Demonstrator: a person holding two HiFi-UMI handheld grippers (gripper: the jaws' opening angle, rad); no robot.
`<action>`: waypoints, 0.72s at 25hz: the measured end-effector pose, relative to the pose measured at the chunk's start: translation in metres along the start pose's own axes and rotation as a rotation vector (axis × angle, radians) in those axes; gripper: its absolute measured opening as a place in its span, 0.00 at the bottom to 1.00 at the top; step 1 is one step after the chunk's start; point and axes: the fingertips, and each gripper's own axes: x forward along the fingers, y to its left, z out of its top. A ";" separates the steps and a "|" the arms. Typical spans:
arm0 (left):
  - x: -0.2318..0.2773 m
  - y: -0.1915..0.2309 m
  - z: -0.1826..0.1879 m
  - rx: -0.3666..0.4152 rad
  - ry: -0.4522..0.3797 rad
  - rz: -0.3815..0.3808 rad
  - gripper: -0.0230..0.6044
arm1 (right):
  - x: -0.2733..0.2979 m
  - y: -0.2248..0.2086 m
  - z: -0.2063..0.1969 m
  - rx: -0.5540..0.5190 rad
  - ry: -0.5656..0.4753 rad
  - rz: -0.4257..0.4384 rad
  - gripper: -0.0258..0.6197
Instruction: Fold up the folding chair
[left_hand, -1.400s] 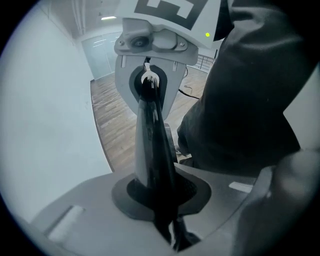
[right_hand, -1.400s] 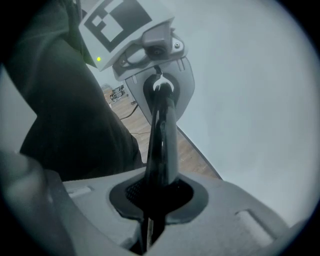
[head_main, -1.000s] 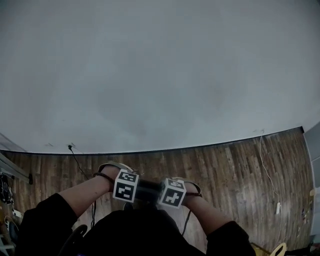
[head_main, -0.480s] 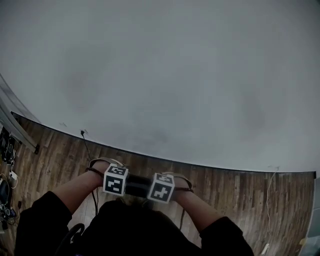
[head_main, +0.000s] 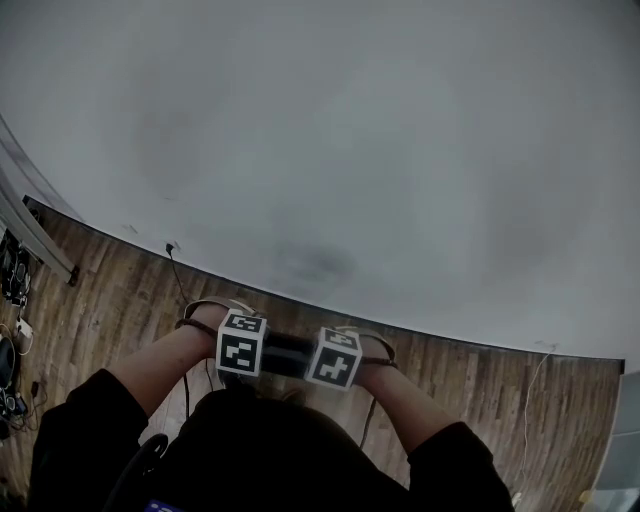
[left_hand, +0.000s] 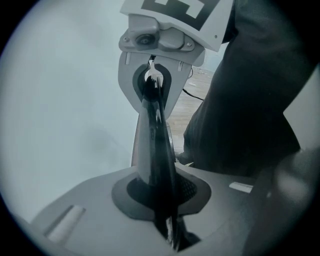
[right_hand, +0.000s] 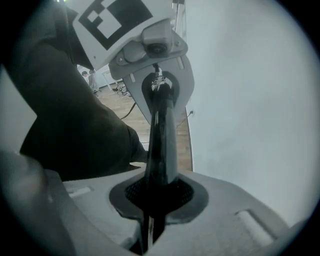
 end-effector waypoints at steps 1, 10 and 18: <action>-0.001 0.004 -0.002 0.003 -0.003 -0.002 0.12 | 0.000 -0.003 0.001 0.005 0.004 -0.001 0.11; -0.006 0.042 -0.025 0.044 -0.007 -0.010 0.12 | 0.007 -0.043 0.019 0.053 0.039 -0.015 0.11; -0.008 0.070 -0.034 0.009 -0.005 -0.013 0.12 | 0.009 -0.070 0.027 0.037 0.025 0.011 0.12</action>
